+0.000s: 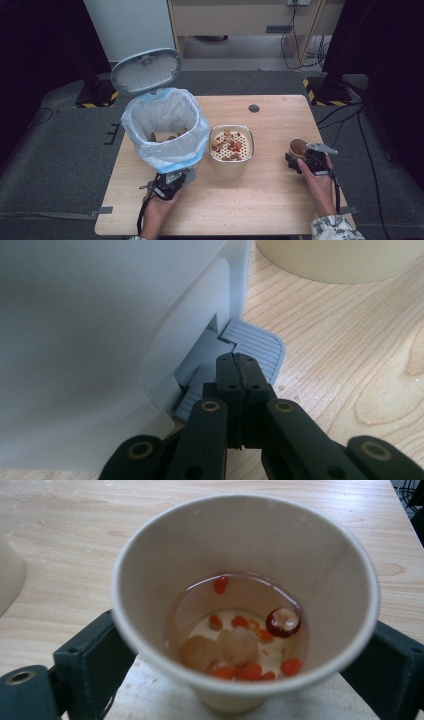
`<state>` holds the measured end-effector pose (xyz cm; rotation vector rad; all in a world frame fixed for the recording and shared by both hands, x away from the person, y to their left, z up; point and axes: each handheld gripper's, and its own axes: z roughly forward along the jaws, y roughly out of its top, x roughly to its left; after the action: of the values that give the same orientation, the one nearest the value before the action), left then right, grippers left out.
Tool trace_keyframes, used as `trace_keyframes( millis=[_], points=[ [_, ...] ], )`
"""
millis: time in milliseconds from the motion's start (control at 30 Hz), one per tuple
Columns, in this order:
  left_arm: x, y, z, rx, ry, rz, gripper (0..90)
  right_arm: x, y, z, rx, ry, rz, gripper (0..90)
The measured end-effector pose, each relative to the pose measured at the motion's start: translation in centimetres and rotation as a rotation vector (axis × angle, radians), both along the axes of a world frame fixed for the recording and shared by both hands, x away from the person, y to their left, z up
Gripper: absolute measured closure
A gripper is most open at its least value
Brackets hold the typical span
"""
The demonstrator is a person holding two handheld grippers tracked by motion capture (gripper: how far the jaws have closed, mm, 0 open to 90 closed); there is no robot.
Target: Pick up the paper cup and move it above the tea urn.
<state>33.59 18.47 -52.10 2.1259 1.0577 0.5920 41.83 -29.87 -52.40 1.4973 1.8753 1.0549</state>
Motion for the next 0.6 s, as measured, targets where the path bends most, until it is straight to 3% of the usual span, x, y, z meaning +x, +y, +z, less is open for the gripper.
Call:
trace_keyframes(
  millis=[367,600],
  points=[
    [0.01,0.01,0.01,0.001,0.001,-0.001,89.1,0.72,0.11,-0.38,0.004,-0.011,0.0,17.4],
    [0.04,0.05,0.0,-0.002,0.002,-0.002,89.0,0.84,0.11,-0.49,0.013,-0.012,0.026,28.0]
  ],
)
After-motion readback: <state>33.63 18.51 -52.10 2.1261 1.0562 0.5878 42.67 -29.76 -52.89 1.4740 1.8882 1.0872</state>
